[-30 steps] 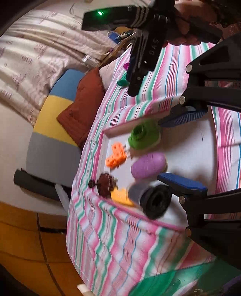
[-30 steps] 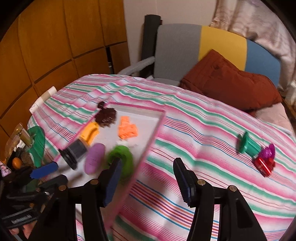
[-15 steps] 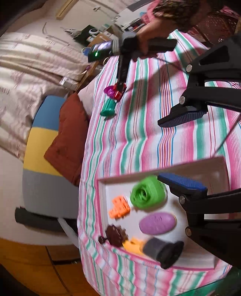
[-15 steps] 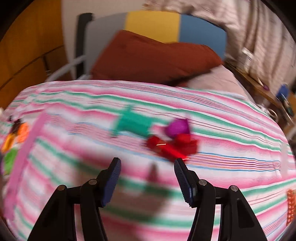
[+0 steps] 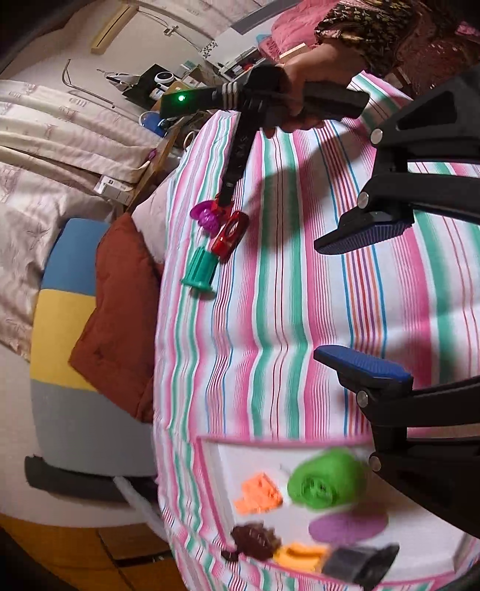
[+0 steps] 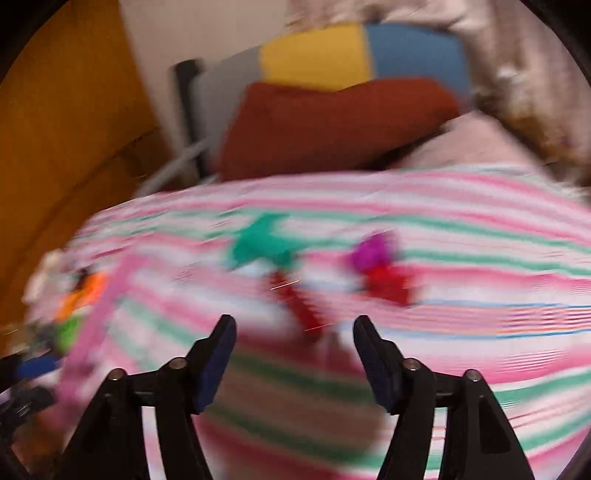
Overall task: Organize rigid objects
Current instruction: 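Grasp the red block with the right gripper while the left grasps the red cylinder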
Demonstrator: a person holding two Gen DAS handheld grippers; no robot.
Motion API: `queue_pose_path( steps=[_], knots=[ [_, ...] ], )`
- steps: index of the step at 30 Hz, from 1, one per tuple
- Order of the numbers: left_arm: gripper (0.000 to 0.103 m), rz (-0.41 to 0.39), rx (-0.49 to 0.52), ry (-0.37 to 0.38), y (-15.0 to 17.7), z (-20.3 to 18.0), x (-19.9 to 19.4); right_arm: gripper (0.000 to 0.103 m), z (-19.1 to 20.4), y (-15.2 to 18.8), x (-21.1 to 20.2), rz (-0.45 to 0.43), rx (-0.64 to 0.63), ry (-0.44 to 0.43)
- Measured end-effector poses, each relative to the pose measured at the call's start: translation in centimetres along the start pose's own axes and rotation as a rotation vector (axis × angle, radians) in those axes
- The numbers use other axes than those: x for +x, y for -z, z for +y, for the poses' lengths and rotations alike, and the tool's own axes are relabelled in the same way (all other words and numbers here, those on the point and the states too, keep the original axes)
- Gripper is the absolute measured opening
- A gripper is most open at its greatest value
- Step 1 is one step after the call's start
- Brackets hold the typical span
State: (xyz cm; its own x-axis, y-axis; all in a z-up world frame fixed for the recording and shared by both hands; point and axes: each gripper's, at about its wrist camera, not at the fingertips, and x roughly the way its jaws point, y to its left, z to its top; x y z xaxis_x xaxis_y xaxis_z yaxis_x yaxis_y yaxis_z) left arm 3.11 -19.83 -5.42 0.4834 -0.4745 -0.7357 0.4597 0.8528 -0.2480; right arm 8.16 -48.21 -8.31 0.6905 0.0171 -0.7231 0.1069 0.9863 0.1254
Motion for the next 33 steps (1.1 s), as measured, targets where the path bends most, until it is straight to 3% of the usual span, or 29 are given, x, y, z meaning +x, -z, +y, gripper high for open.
queue_pose_path(
  steps=[2,6,11,12,13,14,17,21,27,29,33],
  knots=[
    [0.052,0.016,-0.009,0.01,-0.5,-0.7,1.1,0.068,-1.5,-0.5,1.0,0.017,0.011,0.059],
    [0.052,0.034,-0.004,0.03,-1.7,-2.5,2.7,0.068,-2.5,-1.2,3.1,0.051,0.03,0.027],
    [0.052,0.045,0.022,0.031,-3.2,-4.1,4.1,0.067,-1.7,-2.1,6.4,0.1,-0.061,0.037],
    [0.052,0.048,0.022,0.03,-3.4,-4.2,4.3,0.063,-1.6,-2.0,6.8,0.109,-0.066,0.038],
    [0.052,0.052,0.021,0.029,-3.7,-4.4,4.6,0.049,-1.6,-2.0,7.2,0.117,-0.064,0.023],
    [0.052,0.058,0.02,0.031,-3.9,-4.6,5.0,0.049,-1.7,-1.9,7.3,0.118,-0.061,0.012],
    [0.052,0.071,0.021,0.031,-4.4,-5.2,6.3,0.049,-1.8,-1.4,7.0,0.121,-0.053,-0.044],
    [0.052,0.103,-0.001,0.033,-5.4,-6.0,8.7,0.049,-1.8,-0.1,5.5,0.168,-0.051,-0.027],
    [0.052,0.194,-0.148,0.085,-7.1,-7.0,14.0,0.049,-3.1,2.6,2.7,0.251,0.049,0.004],
    [0.052,0.211,-0.213,0.075,-8.0,-7.5,15.7,0.049,-3.5,3.3,2.1,0.263,0.08,0.023],
    [0.052,0.207,-0.239,0.016,-10.0,-8.8,17.8,0.049,-4.4,3.8,1.6,0.27,0.14,0.034]
  ],
)
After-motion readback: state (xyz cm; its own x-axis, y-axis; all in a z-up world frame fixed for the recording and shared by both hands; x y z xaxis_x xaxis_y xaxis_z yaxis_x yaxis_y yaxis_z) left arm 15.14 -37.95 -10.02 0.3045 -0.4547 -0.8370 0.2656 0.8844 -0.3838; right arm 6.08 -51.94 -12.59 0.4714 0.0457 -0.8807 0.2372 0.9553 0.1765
